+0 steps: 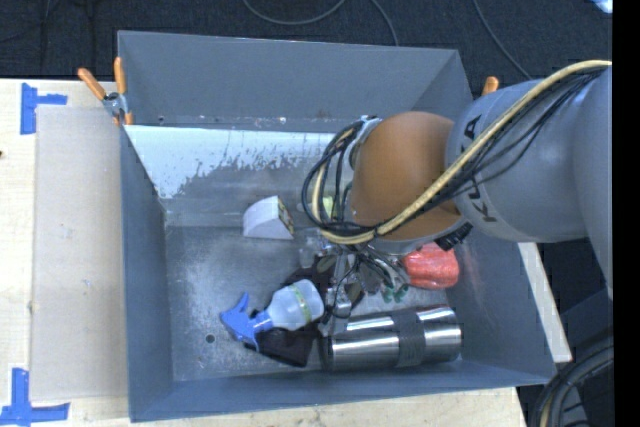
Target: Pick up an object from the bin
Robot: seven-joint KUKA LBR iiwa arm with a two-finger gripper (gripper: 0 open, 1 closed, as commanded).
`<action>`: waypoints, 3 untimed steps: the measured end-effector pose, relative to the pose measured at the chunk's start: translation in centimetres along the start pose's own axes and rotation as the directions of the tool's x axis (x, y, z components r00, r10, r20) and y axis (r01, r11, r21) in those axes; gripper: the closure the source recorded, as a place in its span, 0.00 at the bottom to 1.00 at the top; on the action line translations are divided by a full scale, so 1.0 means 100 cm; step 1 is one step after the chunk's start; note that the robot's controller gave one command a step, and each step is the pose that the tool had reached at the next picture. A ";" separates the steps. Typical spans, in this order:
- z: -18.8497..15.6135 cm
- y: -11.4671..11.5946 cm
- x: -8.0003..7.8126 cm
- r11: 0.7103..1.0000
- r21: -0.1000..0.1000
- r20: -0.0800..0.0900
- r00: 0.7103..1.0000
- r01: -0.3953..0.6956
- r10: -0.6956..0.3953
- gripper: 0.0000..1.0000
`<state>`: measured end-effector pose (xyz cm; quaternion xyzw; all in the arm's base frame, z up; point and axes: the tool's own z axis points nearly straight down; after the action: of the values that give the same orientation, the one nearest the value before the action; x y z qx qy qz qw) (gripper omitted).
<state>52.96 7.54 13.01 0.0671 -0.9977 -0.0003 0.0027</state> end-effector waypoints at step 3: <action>0.053 0.035 -0.010 0.975 0.000 0.003 0.975 0.222 -0.222 0.00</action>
Offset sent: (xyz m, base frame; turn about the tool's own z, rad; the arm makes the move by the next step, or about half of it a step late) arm 0.0080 0.0259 -0.0601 -0.2214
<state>53.45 11.14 7.69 0.1784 -0.9840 -0.0010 0.0012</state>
